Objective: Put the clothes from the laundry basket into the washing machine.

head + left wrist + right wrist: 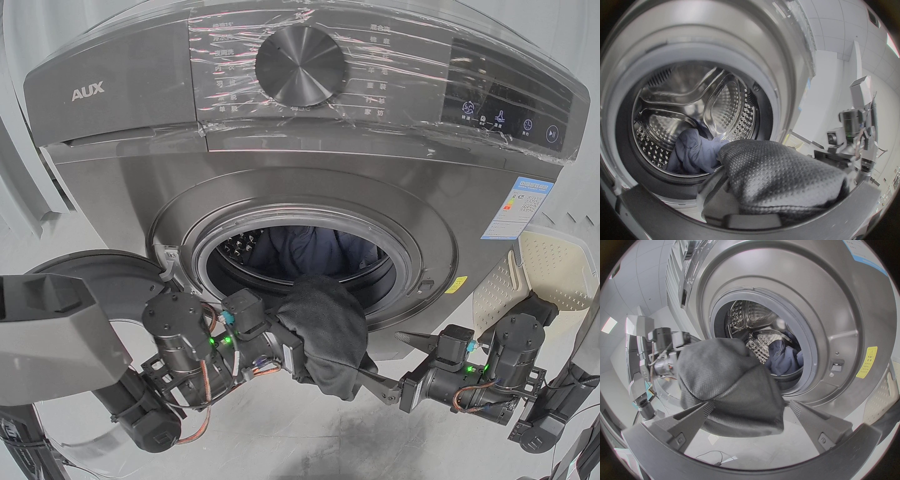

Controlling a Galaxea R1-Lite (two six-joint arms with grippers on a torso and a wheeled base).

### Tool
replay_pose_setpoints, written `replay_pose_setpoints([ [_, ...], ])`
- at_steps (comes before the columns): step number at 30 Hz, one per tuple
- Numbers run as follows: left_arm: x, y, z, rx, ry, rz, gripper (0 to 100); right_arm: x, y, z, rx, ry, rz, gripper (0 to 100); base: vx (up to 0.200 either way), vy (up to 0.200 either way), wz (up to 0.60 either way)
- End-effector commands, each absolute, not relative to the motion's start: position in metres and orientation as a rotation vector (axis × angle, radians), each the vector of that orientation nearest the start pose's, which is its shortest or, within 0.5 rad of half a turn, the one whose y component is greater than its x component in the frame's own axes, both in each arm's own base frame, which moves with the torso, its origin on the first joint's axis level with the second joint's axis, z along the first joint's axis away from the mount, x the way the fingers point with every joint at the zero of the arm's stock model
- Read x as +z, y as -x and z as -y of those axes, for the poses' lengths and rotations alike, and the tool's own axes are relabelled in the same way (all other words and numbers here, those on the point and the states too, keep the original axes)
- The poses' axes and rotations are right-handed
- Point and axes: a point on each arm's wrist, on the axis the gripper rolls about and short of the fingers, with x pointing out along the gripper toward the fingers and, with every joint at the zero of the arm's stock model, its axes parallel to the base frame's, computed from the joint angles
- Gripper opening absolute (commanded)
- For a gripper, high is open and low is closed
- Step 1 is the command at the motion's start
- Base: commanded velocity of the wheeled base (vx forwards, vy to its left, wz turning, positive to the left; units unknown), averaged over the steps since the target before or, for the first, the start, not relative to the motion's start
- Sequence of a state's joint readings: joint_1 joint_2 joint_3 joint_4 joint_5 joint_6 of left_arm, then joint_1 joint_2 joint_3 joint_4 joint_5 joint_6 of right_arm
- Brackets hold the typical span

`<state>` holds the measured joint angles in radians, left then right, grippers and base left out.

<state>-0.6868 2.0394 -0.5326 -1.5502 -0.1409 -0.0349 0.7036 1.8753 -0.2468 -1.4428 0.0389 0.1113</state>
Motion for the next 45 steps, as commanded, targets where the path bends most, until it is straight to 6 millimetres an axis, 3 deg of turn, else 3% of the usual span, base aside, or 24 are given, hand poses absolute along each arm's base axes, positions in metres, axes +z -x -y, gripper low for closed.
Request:
replay_pose_setpoints([
  [1,0.074,-0.291,0.223,-0.777,0.051,0.016,0,0.089,-0.189,-0.169,0.752,-0.042,-0.222,100,0.0,0.0,0.0],
  [7,0.079,-0.338,0.229,-0.709,0.082,0.13,0,0.088,-0.188,-0.167,0.75,-0.039,-0.23,100,0.0,0.0,0.0],
  [23,0.069,-0.411,0.262,-0.61,0.142,0.27,0,0.086,-0.188,-0.167,0.747,-0.038,-0.238,100,0.0,0.0,0.0],
  [30,0.078,-0.449,0.264,-0.502,0.16,0.311,0,0.085,-0.189,-0.168,0.746,-0.038,-0.24,100,0.0,0.0,0.0],
  [36,0.097,-0.464,0.27,-0.446,0.199,0.374,0,0.084,-0.189,-0.167,0.744,-0.036,-0.244,100,0.0,0.0,0.0],
  [43,0.099,-0.464,0.27,-0.436,0.21,0.362,0,0.084,-0.189,-0.168,0.745,-0.035,-0.245,100,0.0,0.0,0.0],
  [44,0.097,-0.464,0.269,-0.436,0.215,0.355,100,0.084,-0.189,-0.168,0.745,-0.035,-0.245,100,0.0,0.0,0.0],
  [45,0.096,-0.463,0.27,-0.434,0.221,0.347,100,0.084,-0.189,-0.168,0.745,-0.035,-0.245,100,0.0,0.0,0.0],
])
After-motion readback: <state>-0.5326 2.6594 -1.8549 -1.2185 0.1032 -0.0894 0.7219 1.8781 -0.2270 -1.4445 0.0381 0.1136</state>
